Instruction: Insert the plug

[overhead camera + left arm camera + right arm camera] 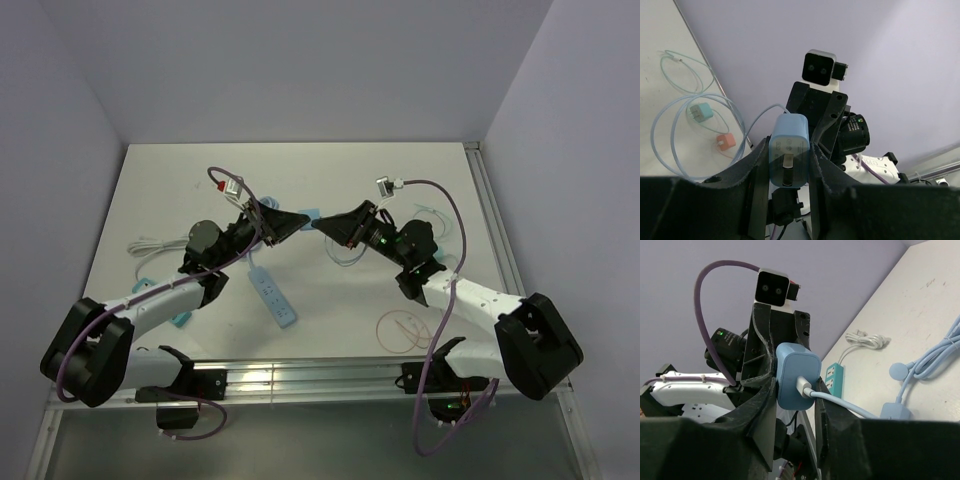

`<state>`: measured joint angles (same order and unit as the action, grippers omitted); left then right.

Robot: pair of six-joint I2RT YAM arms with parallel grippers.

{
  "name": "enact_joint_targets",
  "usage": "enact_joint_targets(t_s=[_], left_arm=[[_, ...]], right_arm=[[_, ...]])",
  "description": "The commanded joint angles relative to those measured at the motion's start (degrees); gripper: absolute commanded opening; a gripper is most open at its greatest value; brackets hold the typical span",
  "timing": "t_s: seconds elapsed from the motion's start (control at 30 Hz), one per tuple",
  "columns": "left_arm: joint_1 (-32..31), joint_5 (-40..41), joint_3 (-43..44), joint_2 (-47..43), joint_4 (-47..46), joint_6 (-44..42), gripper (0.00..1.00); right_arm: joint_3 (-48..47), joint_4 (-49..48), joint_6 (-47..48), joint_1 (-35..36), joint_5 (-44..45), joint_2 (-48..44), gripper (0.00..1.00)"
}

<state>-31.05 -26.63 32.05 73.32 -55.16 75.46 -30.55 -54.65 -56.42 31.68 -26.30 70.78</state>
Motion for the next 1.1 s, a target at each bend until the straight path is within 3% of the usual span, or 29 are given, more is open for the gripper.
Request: enact_joint_targets(t_s=[0.0,0.07,0.1,0.17,0.2,0.3,0.43,0.67,0.73,0.87,1.07], left_arm=[[-1.21,-3.69,-0.59,-1.86,2.67,-0.48,0.05],[-1.12,-1.86,0.02,-2.65,5.83,-3.19,0.16],[-1.12,-0.89,0.37,-3.87,7.76,-4.26,0.3],[-1.12,3.31,1.34,-5.63,15.14,-7.85,0.44],[-1.21,5.26,1.78,-7.64,18.3,-9.27,0.59],[-1.12,13.4,3.8,-12.39,29.82,-14.63,0.79],[-1.12,25.82,5.65,-18.99,41.95,-20.43,0.93],[-1.03,39.27,5.22,-29.18,55.15,-22.29,0.93],[-1.12,42.52,2.77,-30.77,60.07,-20.63,0.87],[-1.03,43.42,-0.85,-33.41,63.5,-18.86,0.81],[-1.12,45.43,-5.5,-34.38,69.3,-15.35,0.75]], right_arm=[[-3.64,-0.3,6.49,-0.57,0.11,-1.35,0.0],[-4.6,2.43,8.6,-0.57,0.03,-1.96,0.0],[-5.13,5.75,10.26,-0.57,-0.24,-2.14,0.0],[-7.41,9.81,12.2,-0.57,-0.59,-2.23,0.0],[-8.29,14.18,14.3,-0.57,-0.59,-2.05,0.0],[-11.54,21.92,18.96,-0.57,0.02,-1.35,0.0],[-19.88,34.42,28.02,-0.57,7.73,2.94,0.0],[-31.93,44.71,42.09,1.27,13.12,13.49,0.0],[-37.18,49.01,45.25,2.5,13.21,17.69,0.0],[-46.26,61.47,50.08,6.63,16.28,25.7,0.0],[-47.68,64.14,52.47,13.66,22.08,29.94,0.0]])
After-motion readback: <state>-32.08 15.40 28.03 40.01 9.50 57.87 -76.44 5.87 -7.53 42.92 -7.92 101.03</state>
